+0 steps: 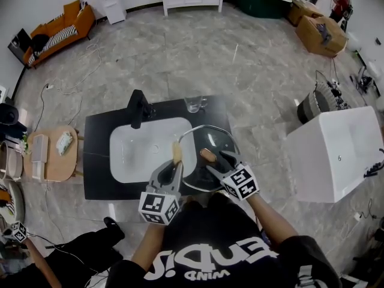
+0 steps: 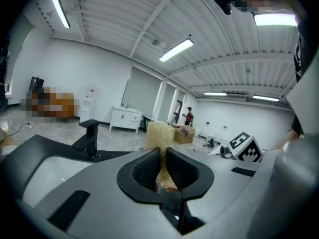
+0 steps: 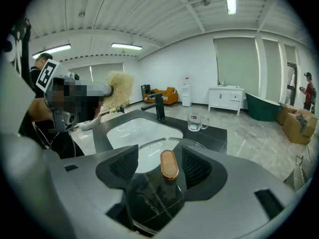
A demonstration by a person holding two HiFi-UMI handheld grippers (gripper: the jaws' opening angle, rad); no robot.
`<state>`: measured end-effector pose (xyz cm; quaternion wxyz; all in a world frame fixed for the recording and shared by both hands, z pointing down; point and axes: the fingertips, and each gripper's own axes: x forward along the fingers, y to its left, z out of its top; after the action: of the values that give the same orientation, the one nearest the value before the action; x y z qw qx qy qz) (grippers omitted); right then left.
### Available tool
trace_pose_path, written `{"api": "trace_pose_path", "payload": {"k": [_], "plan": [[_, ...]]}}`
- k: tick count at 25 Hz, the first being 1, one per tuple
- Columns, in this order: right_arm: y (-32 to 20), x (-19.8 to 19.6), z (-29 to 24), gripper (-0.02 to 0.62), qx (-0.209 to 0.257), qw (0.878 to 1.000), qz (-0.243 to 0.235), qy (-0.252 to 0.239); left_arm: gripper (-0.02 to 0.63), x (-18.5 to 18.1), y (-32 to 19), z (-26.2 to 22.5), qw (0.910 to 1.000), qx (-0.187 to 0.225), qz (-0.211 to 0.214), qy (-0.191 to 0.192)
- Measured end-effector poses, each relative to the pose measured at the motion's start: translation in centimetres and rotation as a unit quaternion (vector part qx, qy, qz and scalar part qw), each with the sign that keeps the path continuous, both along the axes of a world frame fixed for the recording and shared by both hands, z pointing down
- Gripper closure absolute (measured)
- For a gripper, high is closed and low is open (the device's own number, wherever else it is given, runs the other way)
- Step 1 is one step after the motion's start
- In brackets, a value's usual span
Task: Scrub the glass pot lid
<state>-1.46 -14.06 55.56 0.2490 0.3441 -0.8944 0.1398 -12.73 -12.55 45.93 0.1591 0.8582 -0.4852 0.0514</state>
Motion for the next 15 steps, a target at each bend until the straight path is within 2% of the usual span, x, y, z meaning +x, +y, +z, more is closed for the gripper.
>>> {"api": "trace_pose_path", "payload": {"k": [7, 15], "plan": [[-1.2, -0.7, 4.3, 0.354, -0.038, 0.998, -0.032, 0.047, 0.563, 0.6, 0.5, 0.3, 0.9999, -0.006, -0.004, -0.007], [-3.1, -0.6, 7.1, 0.354, -0.054, 0.994, -0.042, 0.089, 0.563, 0.4, 1.0, 1.2, 0.9996, -0.018, -0.016, -0.014]]}}
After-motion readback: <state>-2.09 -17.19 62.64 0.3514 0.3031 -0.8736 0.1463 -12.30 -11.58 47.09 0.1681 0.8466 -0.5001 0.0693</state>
